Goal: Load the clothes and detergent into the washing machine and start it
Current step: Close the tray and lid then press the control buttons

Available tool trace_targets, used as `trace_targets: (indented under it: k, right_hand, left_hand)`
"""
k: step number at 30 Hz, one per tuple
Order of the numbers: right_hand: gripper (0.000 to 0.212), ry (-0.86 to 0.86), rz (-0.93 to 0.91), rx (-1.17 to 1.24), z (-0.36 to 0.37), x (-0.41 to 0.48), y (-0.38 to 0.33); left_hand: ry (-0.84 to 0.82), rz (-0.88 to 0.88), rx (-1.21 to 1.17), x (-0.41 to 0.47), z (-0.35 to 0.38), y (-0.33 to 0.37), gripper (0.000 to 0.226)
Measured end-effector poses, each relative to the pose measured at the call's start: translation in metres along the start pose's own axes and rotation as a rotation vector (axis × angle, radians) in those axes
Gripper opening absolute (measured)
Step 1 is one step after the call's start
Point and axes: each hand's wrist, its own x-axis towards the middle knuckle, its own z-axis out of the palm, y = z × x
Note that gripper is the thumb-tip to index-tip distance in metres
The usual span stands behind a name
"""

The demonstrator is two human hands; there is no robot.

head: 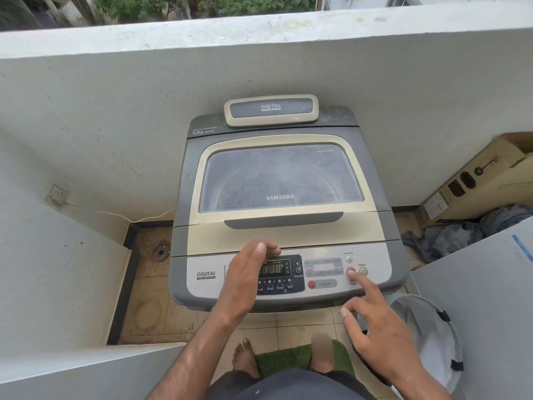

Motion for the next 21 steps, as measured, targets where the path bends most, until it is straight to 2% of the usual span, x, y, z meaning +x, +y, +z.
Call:
trace_targets:
  k: [2,3,7,10,21]
  right_hand:
    - [0.019,-0.018,0.013,-0.016,-0.001,0.000,0.000]
    - [0.020,-0.026,0.019,-0.021,-0.001,0.000,0.000]
    - [0.022,-0.066,0.047,-0.030,0.000,0.002,0.000]
    - [0.024,-0.077,0.069,-0.020,0.003,0.005,0.002]
    - [0.025,-0.089,0.115,-0.006,0.009,0.008,0.003]
  left_hand:
    - [0.007,0.014,0.168,-0.007,-0.011,0.000,0.018]
    - [0.016,0.025,0.273,-0.011,-0.018,-0.003,0.015]
    - [0.029,0.156,0.677,-0.031,-0.041,-0.025,0.029]
    - [-0.019,0.185,0.832,-0.041,-0.047,-0.042,0.032]
    - [-0.011,0.195,0.828,-0.048,-0.045,-0.052,0.037]
